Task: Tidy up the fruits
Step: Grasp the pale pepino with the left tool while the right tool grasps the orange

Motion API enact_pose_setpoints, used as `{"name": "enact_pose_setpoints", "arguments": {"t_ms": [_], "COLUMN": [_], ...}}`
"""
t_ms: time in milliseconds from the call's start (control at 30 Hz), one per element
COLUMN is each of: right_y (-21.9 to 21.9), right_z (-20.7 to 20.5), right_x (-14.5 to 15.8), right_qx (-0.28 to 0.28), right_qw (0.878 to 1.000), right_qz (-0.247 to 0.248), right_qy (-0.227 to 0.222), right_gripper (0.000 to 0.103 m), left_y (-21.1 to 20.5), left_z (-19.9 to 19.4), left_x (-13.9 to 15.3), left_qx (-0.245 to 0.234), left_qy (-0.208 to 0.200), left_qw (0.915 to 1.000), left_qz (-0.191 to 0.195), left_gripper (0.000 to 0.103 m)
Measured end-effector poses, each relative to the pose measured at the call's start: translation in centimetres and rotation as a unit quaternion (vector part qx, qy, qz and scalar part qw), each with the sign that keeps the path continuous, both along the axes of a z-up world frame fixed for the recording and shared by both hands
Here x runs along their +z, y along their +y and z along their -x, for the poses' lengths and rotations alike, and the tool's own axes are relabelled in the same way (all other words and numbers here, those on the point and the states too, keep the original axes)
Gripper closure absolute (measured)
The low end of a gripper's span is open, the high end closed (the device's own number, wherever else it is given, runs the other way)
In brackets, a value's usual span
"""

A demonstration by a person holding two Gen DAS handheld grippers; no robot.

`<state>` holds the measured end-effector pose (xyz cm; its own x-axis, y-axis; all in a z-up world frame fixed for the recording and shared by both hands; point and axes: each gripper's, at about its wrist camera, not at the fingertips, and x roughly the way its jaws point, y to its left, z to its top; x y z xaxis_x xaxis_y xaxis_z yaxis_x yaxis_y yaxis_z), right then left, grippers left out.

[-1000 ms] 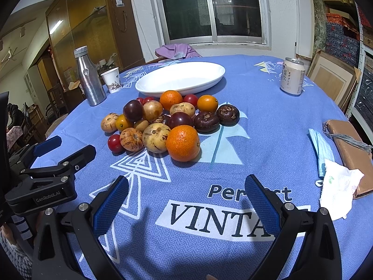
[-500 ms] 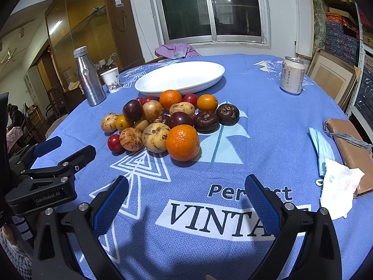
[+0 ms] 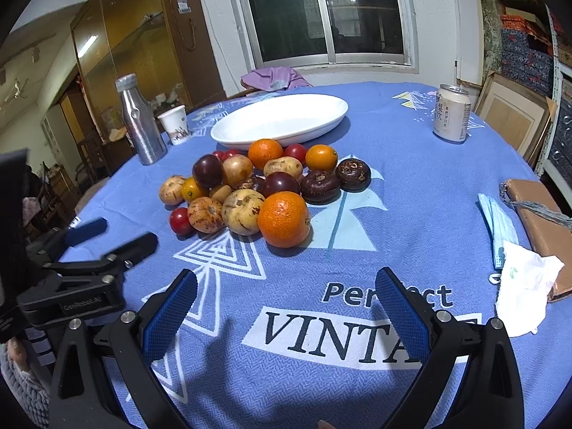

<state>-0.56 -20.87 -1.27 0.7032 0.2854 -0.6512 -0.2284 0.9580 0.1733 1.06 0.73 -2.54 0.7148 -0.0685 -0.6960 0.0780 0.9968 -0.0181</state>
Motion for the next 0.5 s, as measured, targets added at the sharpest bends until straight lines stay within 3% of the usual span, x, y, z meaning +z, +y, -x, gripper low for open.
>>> {"name": "enact_pose_setpoints", "arguments": {"t_ms": [133, 200, 267, 333, 400, 500], "right_y": [-1.0, -1.4, -1.3, -1.0, -0.8, -0.5], "right_z": [-0.5, -1.1, -1.8, -2.9, -3.7, -4.9], "right_x": [0.1, -0.2, -0.6, -0.5, -0.1, -0.4], "right_qx": [0.018, 0.052, 0.069, 0.079, 0.073, 0.070], "right_qw": [0.999, 0.995, 0.992, 0.992, 0.995, 0.995], "right_qz": [-0.043, -0.081, -0.090, -0.064, -0.018, 0.038], "right_qy": [0.003, 0.027, 0.053, 0.072, 0.066, 0.066], "right_gripper": [0.003, 0.003, 0.003, 0.003, 0.003, 0.003], "left_y": [0.6, 0.8, 0.8, 1.0, 0.5, 0.6], "left_z": [-1.4, -2.2, -3.3, -4.1, -4.4, -4.4], "left_x": [-0.9, -1.6, -2.3, -3.0, -3.2, -3.2], "left_qx": [-0.006, -0.007, -0.012, -0.014, -0.018, -0.040], "left_qy": [0.042, 0.070, 0.099, 0.119, 0.119, 0.112], "left_qw": [0.9990, 0.9974, 0.9949, 0.9927, 0.9924, 0.9925], "left_qz": [0.016, 0.017, 0.013, 0.007, -0.024, -0.030], "left_gripper": [0.004, 0.004, 0.004, 0.004, 0.004, 0.004]}}
